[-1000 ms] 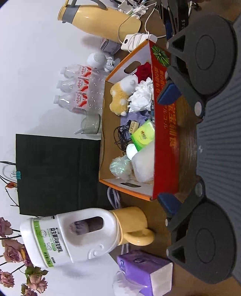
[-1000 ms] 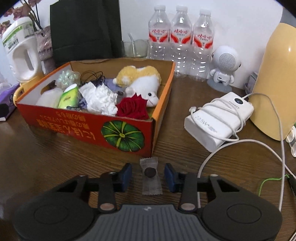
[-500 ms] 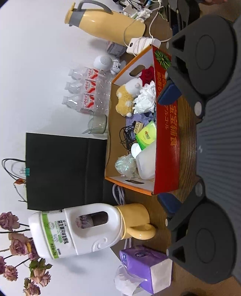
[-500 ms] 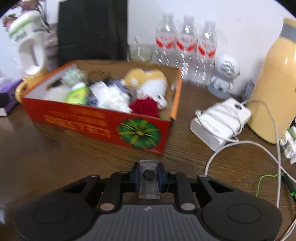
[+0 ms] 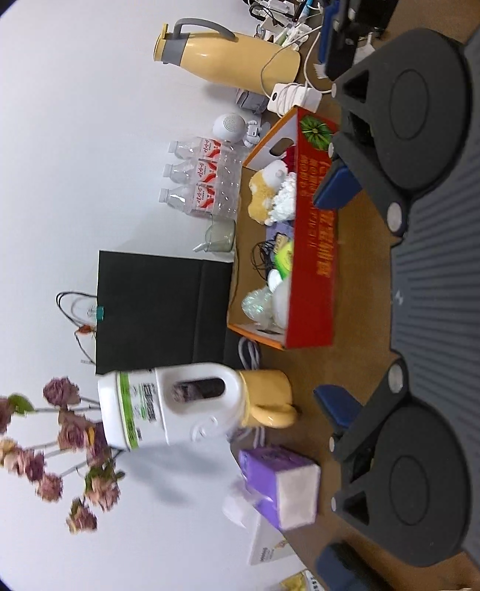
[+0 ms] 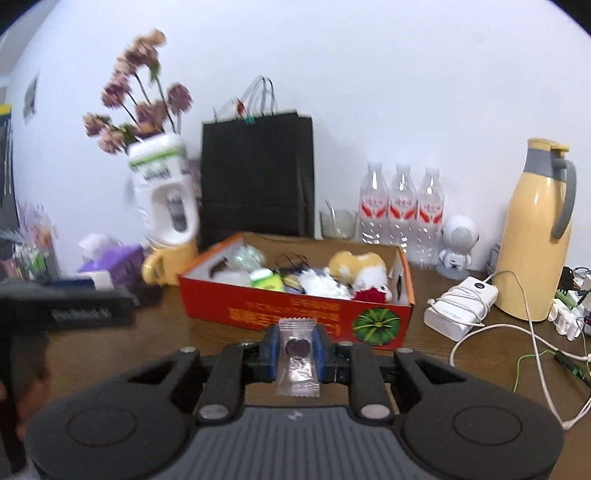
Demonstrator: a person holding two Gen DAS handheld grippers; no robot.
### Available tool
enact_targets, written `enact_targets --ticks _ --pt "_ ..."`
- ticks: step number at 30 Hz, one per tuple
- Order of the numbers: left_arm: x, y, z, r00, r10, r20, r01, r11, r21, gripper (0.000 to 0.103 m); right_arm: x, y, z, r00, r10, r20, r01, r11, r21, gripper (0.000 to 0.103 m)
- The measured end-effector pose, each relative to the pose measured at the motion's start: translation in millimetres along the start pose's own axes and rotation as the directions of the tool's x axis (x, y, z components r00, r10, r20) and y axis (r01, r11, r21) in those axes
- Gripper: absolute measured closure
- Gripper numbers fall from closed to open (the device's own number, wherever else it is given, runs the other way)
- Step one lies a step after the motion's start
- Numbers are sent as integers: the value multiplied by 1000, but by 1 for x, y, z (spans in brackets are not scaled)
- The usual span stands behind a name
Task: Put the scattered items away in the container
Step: 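Carry the clear candy with the right tool to the box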
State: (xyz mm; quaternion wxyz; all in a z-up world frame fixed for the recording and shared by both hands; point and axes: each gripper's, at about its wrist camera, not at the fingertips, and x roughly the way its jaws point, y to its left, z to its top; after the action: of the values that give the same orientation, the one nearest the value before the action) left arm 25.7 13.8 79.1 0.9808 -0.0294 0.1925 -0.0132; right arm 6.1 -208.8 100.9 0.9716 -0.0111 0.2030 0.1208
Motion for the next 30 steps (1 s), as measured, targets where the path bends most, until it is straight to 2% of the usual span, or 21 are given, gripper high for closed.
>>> enact_targets --ticks 3,9,14,20,30 --pt "-15 0 -14 1000 -3 11 3 1000 19 0 -16 14 -13 999 11 41 -11 1000 6 85" --pt "-27 -10 -20 999 -3 32 1 997 76 0 -30 24 -22 996 17 86 -21 999 43 85" --pt "-15 -15 -16 999 -25 20 24 996 84 0 -17 22 -19 997 15 69 -19 999 49 85" --pt "25 -16 10 997 -71 -18 72 995 74 0 23 2 5 998 19 57 -23 997 79 85" --pt "146 -38 57 995 -47 -84 56 992 111 0 126 -40 62 999 41 9 -42 991 129 85"
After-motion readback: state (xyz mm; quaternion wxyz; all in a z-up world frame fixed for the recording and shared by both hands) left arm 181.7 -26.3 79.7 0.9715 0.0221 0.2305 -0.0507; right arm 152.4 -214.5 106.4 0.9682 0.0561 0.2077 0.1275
